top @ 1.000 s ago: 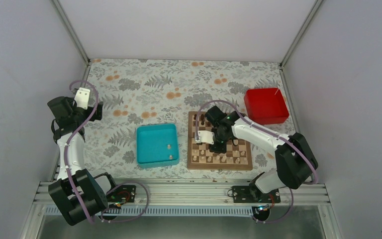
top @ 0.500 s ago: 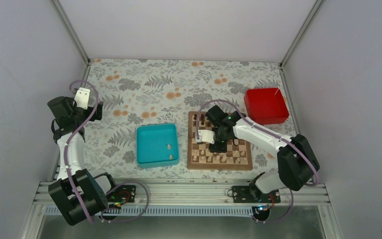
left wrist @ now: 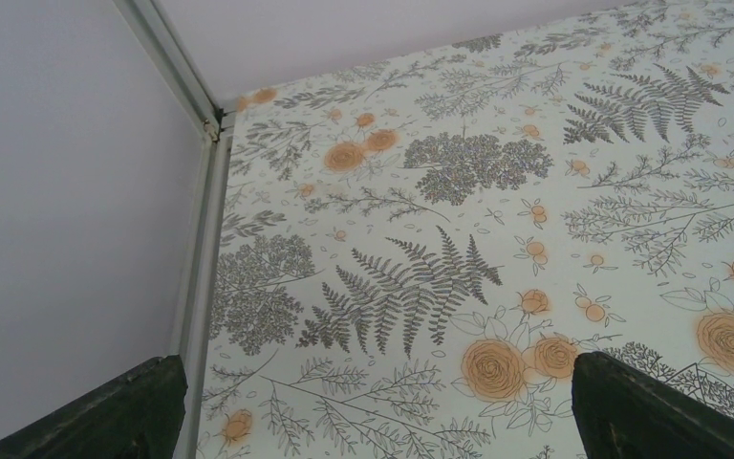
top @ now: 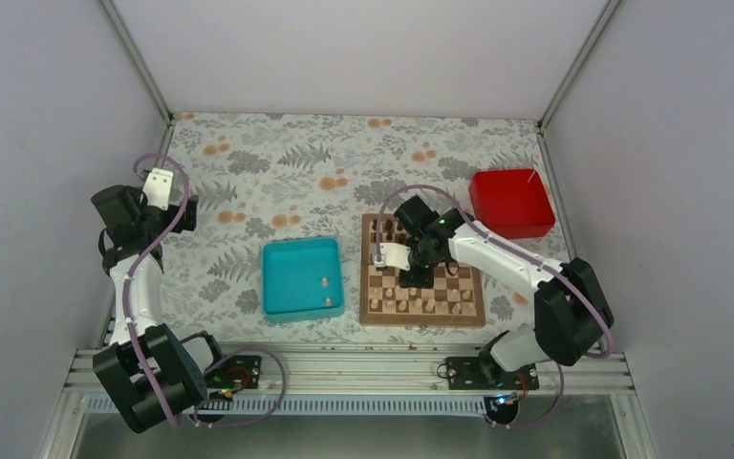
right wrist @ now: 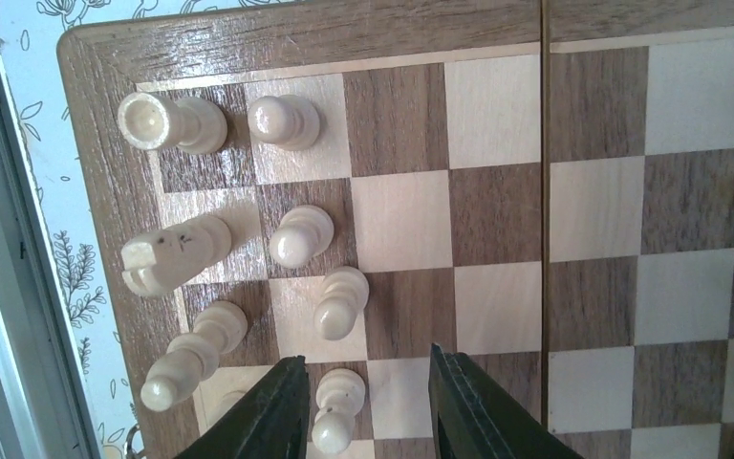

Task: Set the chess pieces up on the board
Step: Place the chess piece on the chessboard.

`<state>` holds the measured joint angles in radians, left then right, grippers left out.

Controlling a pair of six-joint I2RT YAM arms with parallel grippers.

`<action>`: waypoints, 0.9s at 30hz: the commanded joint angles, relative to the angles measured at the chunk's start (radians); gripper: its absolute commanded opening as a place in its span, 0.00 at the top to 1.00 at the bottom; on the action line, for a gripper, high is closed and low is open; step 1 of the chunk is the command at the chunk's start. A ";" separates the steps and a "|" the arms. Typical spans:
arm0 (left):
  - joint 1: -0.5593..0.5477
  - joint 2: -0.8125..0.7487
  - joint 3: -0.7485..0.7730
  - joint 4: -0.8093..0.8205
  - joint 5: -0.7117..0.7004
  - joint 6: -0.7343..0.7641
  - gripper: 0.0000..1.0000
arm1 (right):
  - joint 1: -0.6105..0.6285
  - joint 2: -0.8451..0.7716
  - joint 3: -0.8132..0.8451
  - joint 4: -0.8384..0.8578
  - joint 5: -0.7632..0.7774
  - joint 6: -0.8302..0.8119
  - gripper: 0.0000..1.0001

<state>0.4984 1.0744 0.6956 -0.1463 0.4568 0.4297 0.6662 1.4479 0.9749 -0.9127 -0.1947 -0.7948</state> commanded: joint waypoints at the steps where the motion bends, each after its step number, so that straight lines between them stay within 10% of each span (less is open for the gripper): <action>1: 0.008 0.001 0.011 0.023 0.004 0.004 0.00 | 0.013 0.032 0.032 -0.004 -0.043 0.000 0.65; 27: 0.007 0.002 0.008 0.027 0.003 0.004 0.00 | 0.048 0.101 0.029 0.033 -0.044 0.008 0.72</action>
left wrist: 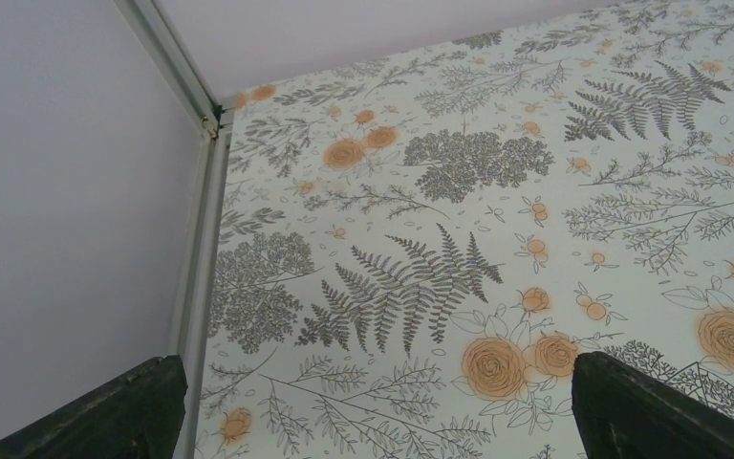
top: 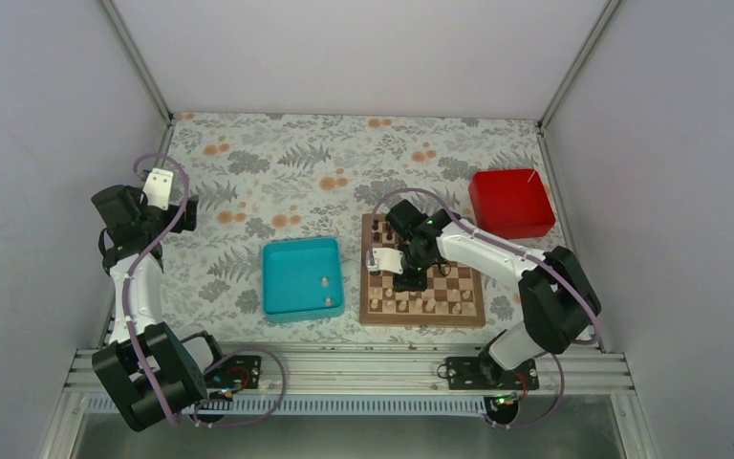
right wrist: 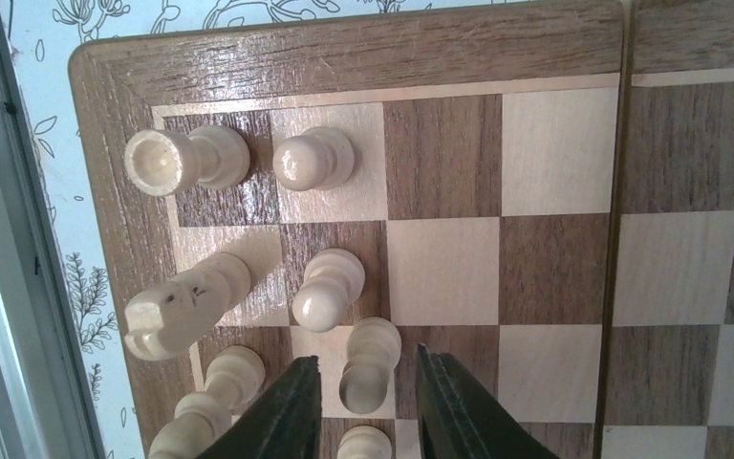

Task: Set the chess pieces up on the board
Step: Place the chess piece on the chessboard.

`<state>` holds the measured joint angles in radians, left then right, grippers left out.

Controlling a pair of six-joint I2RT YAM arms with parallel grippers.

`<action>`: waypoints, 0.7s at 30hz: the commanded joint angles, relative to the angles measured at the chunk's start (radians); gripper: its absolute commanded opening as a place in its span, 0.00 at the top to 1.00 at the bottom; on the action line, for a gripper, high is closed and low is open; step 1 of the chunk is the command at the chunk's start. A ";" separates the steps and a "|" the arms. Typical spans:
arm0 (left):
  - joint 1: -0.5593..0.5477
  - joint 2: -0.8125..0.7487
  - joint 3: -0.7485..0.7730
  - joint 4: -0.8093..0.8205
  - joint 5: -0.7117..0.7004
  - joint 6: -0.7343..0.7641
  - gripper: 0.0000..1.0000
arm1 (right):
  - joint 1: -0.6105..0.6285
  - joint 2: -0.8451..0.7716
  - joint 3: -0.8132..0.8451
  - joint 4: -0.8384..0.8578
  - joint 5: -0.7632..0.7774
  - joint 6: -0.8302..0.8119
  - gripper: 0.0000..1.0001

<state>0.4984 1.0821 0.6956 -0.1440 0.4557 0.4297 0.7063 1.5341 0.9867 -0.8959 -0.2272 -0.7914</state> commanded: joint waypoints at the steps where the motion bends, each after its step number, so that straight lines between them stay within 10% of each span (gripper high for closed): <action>1: 0.007 -0.005 0.007 0.024 0.005 0.004 0.00 | 0.008 0.015 0.016 0.018 -0.012 0.004 0.74; 21: 0.007 -0.002 0.009 0.021 0.006 0.004 0.00 | 0.009 -0.042 -0.020 -0.009 -0.013 0.016 0.86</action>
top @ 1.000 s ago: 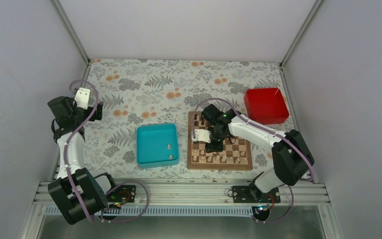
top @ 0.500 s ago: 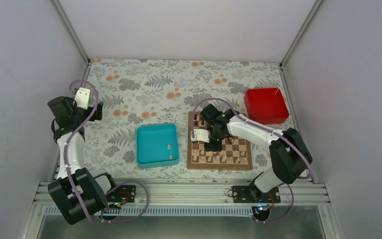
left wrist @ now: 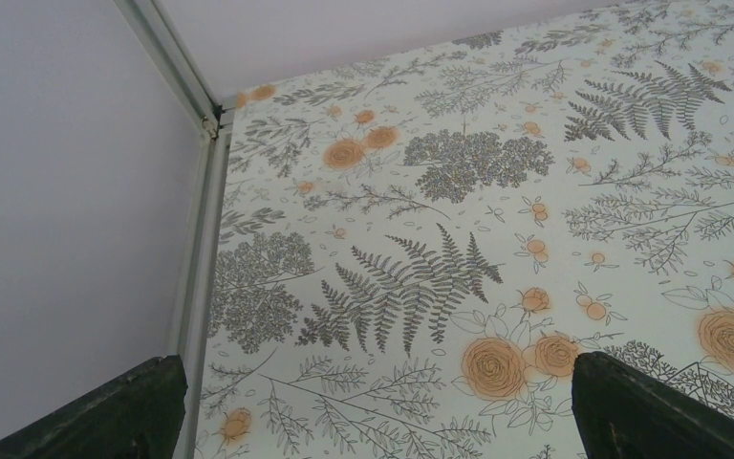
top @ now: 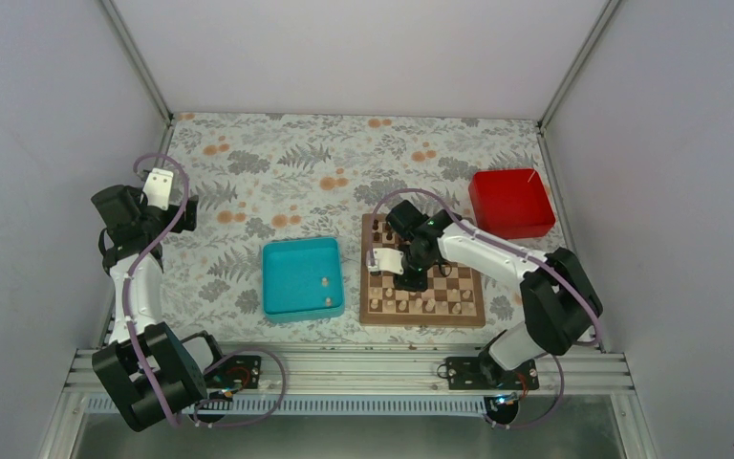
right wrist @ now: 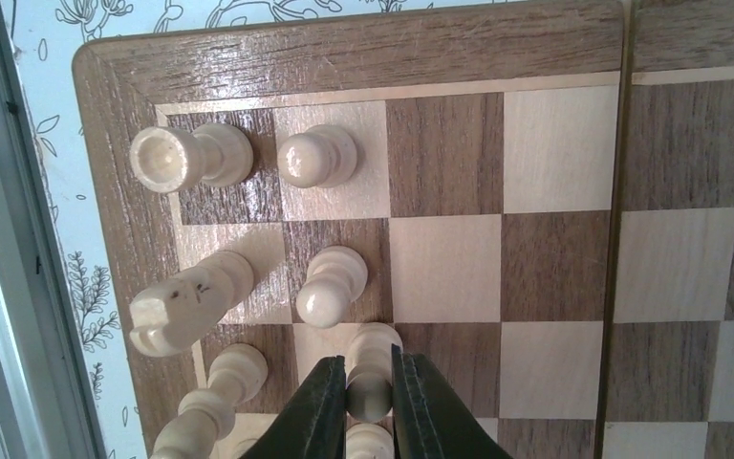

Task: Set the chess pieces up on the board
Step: Place the chess piece on the chessboard.

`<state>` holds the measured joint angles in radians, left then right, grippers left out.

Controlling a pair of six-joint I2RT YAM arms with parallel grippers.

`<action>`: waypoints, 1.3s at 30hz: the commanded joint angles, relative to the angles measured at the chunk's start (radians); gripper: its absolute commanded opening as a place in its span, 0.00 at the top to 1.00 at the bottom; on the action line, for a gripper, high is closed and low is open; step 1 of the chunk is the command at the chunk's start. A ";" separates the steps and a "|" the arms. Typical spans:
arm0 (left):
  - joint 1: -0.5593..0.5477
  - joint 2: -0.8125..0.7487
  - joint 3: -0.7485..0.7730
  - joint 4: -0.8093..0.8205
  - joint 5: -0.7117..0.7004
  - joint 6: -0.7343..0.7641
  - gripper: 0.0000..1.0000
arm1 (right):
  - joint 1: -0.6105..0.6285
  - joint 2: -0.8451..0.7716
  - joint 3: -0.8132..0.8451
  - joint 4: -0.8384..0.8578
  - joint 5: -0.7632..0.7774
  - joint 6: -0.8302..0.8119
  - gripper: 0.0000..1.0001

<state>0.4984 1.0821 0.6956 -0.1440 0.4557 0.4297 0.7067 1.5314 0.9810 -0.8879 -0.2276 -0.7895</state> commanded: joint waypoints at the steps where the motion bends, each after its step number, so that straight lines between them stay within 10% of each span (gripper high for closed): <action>1: 0.007 -0.003 0.009 0.021 0.006 0.004 0.00 | 0.008 -0.048 -0.015 -0.020 -0.013 0.015 0.86; 39: 0.006 -0.002 0.007 0.026 0.005 0.004 0.00 | 0.008 -0.073 -0.034 -0.003 0.009 0.030 0.70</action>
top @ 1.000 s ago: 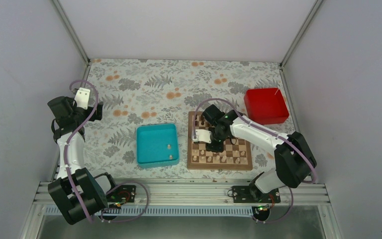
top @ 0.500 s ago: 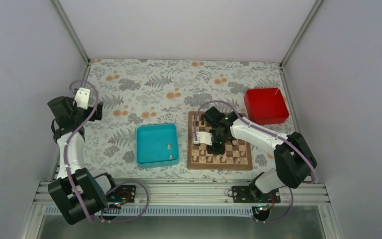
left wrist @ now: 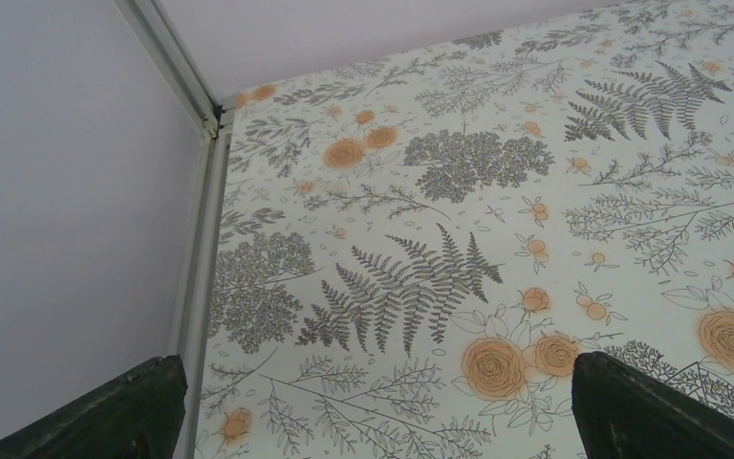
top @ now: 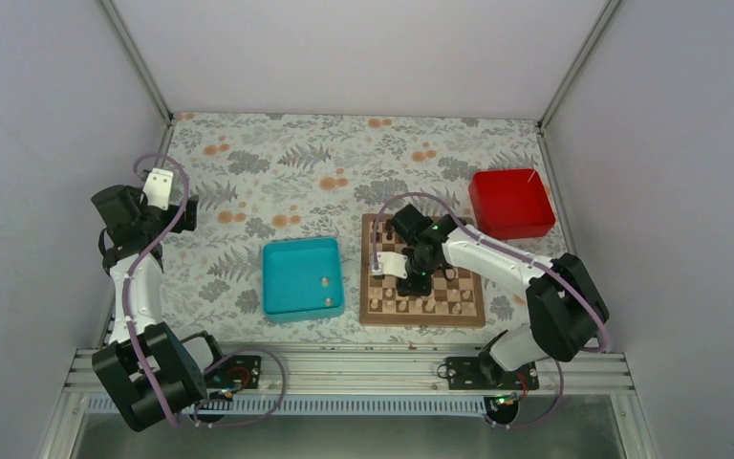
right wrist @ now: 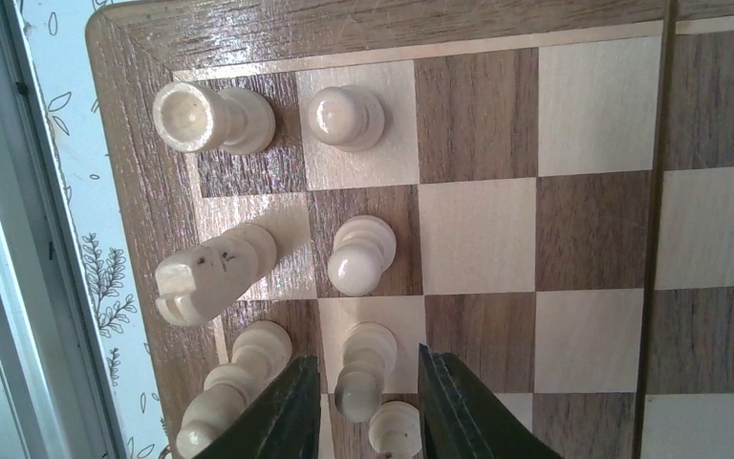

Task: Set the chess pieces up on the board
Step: Place the chess piece on the chessboard, then adjust the chess piece on the chessboard.

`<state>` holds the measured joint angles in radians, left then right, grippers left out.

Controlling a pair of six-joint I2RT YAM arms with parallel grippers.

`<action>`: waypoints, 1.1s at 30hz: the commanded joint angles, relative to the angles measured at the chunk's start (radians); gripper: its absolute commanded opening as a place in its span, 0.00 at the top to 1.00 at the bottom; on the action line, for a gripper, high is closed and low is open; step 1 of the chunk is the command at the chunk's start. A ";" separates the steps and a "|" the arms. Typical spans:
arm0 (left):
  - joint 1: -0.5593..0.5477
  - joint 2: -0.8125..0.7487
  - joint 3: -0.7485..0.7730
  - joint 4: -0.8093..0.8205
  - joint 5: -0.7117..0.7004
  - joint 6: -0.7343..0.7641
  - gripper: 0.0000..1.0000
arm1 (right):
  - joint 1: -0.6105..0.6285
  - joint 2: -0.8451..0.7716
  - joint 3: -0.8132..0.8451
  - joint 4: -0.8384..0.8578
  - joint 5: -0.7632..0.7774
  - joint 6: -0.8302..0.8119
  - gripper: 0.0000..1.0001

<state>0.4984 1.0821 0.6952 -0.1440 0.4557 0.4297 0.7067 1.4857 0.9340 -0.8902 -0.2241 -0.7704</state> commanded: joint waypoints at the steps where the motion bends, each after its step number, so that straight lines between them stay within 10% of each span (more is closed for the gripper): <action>1: 0.006 -0.003 0.007 0.026 0.005 0.004 0.00 | 0.008 -0.034 0.015 -0.005 0.006 0.012 0.70; 33: 0.007 -0.003 0.008 0.025 0.012 0.004 0.00 | -0.069 -0.083 -0.058 -0.004 0.057 -0.004 0.67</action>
<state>0.4984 1.0821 0.6956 -0.1440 0.4561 0.4297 0.6460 1.3827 0.8852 -0.9192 -0.1680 -0.7654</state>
